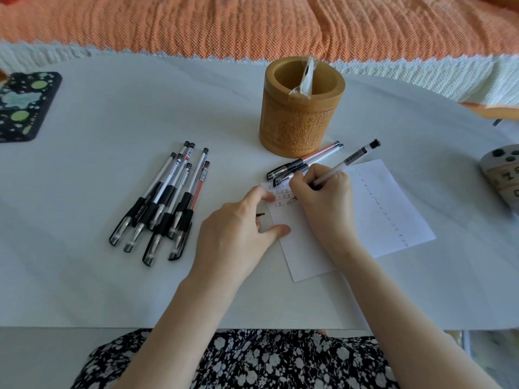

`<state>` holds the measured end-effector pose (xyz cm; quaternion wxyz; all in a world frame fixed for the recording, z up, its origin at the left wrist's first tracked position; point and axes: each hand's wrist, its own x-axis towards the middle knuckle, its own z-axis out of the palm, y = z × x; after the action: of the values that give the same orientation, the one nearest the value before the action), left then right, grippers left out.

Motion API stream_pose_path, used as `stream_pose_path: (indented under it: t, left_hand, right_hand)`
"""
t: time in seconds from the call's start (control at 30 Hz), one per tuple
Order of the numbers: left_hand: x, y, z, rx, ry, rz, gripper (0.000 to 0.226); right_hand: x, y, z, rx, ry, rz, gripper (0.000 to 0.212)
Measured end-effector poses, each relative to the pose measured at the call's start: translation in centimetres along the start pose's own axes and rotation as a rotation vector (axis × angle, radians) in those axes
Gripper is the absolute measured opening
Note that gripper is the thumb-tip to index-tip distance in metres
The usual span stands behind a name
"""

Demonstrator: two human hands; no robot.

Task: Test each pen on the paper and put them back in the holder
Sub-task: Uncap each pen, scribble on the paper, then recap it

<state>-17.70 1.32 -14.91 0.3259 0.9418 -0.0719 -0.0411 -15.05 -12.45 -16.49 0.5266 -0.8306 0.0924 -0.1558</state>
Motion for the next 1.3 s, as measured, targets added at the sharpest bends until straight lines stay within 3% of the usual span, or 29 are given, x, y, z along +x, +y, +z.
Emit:
stream_pose_path:
  t: [0.23,0.33,0.43,0.53,0.6,0.93,1.1,1.3]
  left_hand:
    - [-0.1,0.1,0.0,-0.011,-0.001,0.01,0.04]
    - [-0.2,-0.1,-0.1,-0.121,0.035,0.02,0.035]
    - [-0.2,-0.1,-0.6,-0.324,0.062,0.087,0.024]
    - [-0.5,0.1,-0.7,-0.515,-0.117,0.088,0.03]
    - [-0.6,0.3,-0.5,-0.557,-0.198,0.106,0.035]
    - [-0.6,0.5,-0.5,-0.653,-0.142,0.175,0.063]
    - [-0.6,0.7,-0.3,-0.662,-0.12,0.187,0.065]
    - [-0.5,0.7,-0.6,-0.713,-0.053,0.187,0.064]
  right_hand:
    - [0.0,0.1,-0.1,0.004,0.001,0.008,0.038]
    - [0.1,-0.4,-0.4,0.071,0.013,0.029,0.04]
    - [0.5,-1.2,-1.3,0.352,-0.02,0.131,0.044]
    - [0.6,-1.9,-2.2,0.664,-0.137,0.251,0.043]
    - [0.4,-2.1,-2.6,0.742,-0.181,0.292,0.032]
    - [-0.3,-2.1,-3.0,0.474,-0.23,0.187,0.033]
    - [-0.6,-2.4,-3.1,0.399,-0.358,0.167,0.028]
    - [0.0,-2.0,-4.1,0.576,-0.173,0.211,0.034]
